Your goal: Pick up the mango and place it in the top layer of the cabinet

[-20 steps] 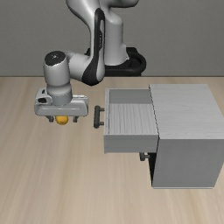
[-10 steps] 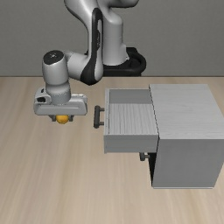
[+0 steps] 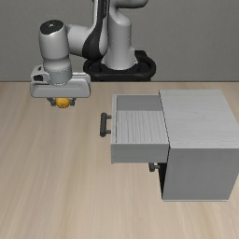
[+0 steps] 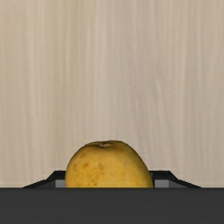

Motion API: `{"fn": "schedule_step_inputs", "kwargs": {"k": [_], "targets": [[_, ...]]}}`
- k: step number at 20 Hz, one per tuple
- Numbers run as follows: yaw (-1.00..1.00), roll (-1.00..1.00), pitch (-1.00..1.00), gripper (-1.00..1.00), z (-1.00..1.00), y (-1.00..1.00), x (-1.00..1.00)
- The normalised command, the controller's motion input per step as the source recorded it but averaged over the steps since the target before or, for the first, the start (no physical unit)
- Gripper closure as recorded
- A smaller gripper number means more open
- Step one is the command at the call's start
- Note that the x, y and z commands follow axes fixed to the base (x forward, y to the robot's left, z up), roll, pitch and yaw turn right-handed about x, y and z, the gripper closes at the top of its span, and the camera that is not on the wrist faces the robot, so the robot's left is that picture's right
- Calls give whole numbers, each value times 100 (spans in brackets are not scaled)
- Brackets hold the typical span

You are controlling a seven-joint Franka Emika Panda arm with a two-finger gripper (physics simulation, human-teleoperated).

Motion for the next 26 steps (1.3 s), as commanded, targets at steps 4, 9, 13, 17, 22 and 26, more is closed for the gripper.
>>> {"fn": "schedule_step_inputs", "kwargs": {"k": [4,9,13,17,22,26], "targets": [[0,0,0,100,100,0,0],[0,0,0,100,100,0,0],[0,0,0,100,50,50,0],[0,0,0,100,0,100,0],[0,0,0,100,0,100,0],[0,0,0,100,0,100,0]]}}
